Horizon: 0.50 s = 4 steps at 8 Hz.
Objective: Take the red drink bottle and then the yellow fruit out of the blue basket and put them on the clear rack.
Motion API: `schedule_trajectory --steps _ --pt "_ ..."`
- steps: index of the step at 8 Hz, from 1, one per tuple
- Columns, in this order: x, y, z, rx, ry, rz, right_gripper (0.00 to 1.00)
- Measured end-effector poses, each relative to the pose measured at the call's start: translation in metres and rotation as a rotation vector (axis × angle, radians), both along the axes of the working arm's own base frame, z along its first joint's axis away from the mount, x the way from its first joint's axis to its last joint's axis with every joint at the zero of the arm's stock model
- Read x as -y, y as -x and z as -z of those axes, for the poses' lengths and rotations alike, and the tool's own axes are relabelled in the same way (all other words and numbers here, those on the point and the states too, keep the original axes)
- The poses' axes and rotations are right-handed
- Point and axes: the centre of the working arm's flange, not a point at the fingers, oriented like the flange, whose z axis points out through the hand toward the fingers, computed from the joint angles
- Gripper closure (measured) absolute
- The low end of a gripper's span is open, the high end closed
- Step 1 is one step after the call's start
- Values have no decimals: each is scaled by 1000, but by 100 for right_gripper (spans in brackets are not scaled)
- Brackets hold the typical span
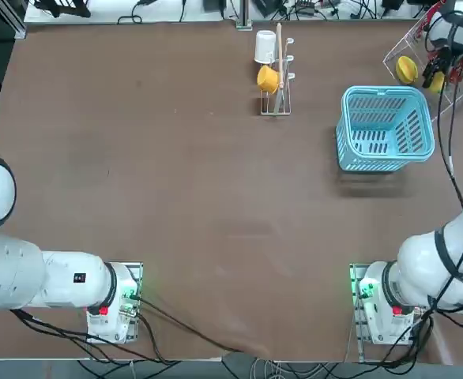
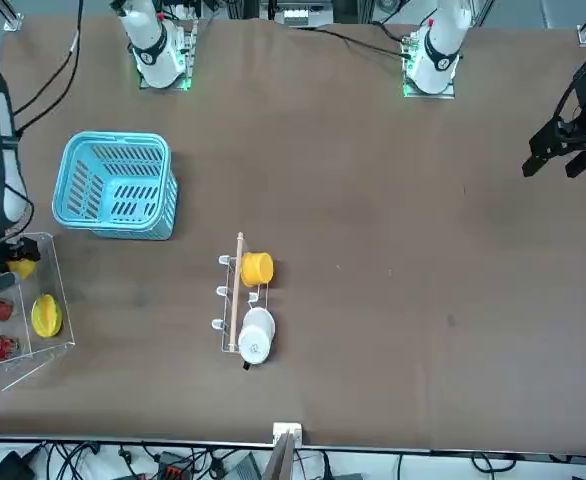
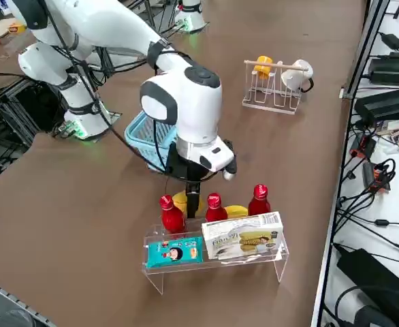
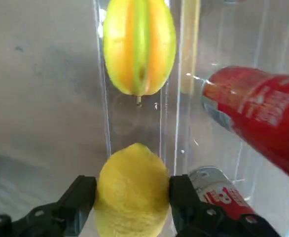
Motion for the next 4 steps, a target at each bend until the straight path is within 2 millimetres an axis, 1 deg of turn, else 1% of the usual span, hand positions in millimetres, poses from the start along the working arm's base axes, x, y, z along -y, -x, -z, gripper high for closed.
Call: schedule_trajectory --steps 2,4 --pt "-13 -1 6 -23 36 -51 15" --pt "-16 2 15 -23 61 -58 15"
